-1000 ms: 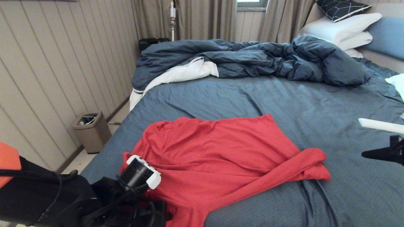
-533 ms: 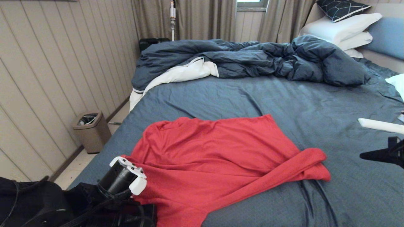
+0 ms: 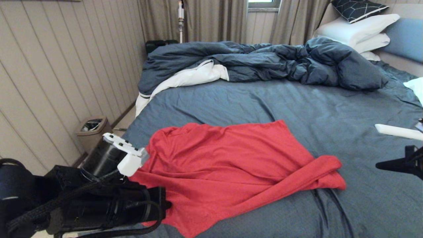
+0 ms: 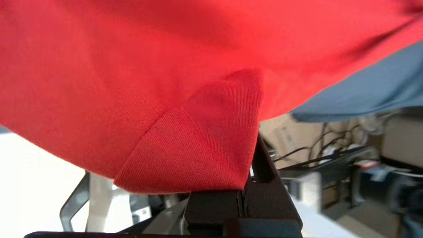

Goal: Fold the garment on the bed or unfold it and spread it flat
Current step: Fold the red T-shirt

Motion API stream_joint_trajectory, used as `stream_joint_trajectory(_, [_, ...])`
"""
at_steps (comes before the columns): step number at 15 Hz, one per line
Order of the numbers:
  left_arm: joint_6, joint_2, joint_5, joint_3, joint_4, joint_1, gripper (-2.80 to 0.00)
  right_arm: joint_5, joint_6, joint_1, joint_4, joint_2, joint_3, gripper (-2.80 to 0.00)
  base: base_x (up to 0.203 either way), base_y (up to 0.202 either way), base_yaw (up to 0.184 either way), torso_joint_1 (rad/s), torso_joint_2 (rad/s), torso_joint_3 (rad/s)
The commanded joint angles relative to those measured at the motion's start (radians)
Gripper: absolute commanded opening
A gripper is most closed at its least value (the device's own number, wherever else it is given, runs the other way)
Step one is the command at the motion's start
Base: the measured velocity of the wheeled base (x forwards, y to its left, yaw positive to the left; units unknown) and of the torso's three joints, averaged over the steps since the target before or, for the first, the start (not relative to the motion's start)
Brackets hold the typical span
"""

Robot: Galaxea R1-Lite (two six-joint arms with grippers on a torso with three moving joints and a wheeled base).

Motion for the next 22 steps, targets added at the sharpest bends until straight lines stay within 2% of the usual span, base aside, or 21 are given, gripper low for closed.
stream_joint_trajectory(1, [-0.004, -0.018, 0.0, -0.075, 0.032, 0.002, -2.8, 0.004, -0.002, 0.0, 0.002, 0.003, -0.001, -2.8, 0.0, 0.0, 0.0, 0.0, 0.0, 0.0])
stream_joint_trajectory(4, [0.0, -0.013, -0.001, -0.163, 0.09, 0.033, -2.8, 0.004, -0.002, 0.003, 0.002, 0.009, -0.004, -2.8, 0.0, 0.0, 0.0, 0.0, 0.0, 0.0])
stream_joint_trajectory(7, [0.004, 0.02, -0.007, -0.206, 0.093, 0.07, -2.8, 0.004, -0.002, 0.01, 0.002, 0.017, -0.006, -2.8, 0.0, 0.0, 0.0, 0.0, 0.0, 0.0])
stream_joint_trajectory(10, [0.008, 0.124, -0.014, -0.282, 0.1, 0.119, -2.8, 0.004, -0.002, 0.021, 0.002, 0.026, -0.01, -2.8, 0.0, 0.0, 0.0, 0.0, 0.0, 0.0])
stream_joint_trajectory(14, [0.013, 0.238, -0.055, -0.363, 0.114, 0.159, -2.8, 0.004, -0.002, 0.025, 0.0, 0.039, -0.013, -2.8, 0.0, 0.0, 0.0, 0.0, 0.0, 0.0])
stream_joint_trajectory(19, [0.031, 0.406, -0.061, -0.583, 0.227, 0.201, -2.8, 0.005, -0.002, 0.025, -0.001, 0.052, -0.012, -2.8, 0.0, 0.0, 0.0, 0.0, 0.0, 0.0])
stream_joint_trajectory(21, [0.038, 0.43, -0.061, -0.605, 0.258, 0.219, -2.8, 0.004, -0.002, 0.023, -0.003, 0.052, -0.014, -2.8, 0.0, 0.0, 0.0, 0.0, 0.0, 0.0])
stream_joint_trajectory(22, [0.041, 0.431, -0.062, -0.605, 0.261, 0.22, 0.0, 0.004, -0.002, 0.023, -0.006, 0.052, -0.013, -2.8, 0.0, 0.0, 0.0, 0.0, 0.0, 0.0])
